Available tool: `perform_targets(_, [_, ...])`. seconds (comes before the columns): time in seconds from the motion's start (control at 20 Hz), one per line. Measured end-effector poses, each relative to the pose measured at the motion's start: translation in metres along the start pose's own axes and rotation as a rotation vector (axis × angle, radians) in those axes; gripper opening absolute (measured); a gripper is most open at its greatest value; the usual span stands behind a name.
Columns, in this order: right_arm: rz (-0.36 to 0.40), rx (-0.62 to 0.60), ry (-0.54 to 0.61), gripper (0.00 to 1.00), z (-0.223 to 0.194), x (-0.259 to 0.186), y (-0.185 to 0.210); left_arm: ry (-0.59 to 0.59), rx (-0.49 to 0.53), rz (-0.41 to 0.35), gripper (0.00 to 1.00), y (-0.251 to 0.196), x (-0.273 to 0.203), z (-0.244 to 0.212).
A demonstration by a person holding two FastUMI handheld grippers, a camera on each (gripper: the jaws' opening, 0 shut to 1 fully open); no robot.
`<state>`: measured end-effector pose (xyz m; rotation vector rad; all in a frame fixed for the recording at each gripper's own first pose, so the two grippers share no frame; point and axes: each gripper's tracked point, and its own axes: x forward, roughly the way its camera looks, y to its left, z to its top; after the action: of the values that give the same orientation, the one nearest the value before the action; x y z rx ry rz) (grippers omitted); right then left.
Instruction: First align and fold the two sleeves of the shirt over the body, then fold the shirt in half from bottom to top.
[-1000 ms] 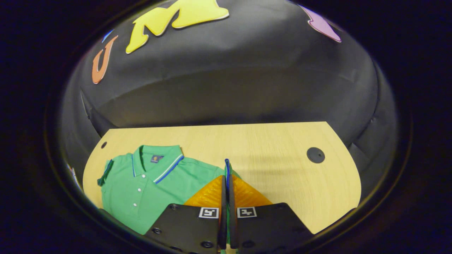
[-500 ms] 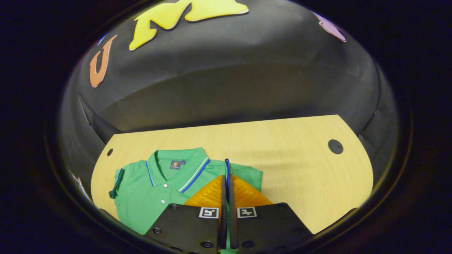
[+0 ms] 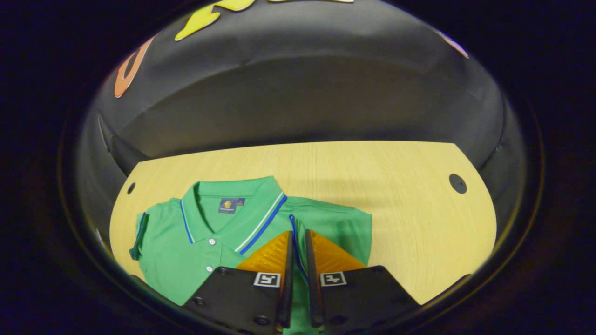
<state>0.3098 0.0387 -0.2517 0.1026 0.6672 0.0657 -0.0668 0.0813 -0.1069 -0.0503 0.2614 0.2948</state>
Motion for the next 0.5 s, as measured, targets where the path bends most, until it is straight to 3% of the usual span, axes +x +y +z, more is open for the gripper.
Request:
perform_targets(0.25, [0.025, -0.006, -0.088, 0.68, 0.031, -0.047, -0.004, -0.023, 0.014, -0.054, 0.98, -0.014, 0.011, 0.010])
perform_targets(0.4, [-0.026, -0.026, -0.179, 0.70, 0.051, -0.093, -0.021, -0.054, 0.031, -0.115, 0.98, -0.027, 0.023, 0.020])
perform_targets(0.5, [-0.032, -0.047, -0.218, 0.79, 0.051, -0.127, -0.024, -0.075, 0.040, -0.163, 0.98, -0.037, 0.033, 0.027])
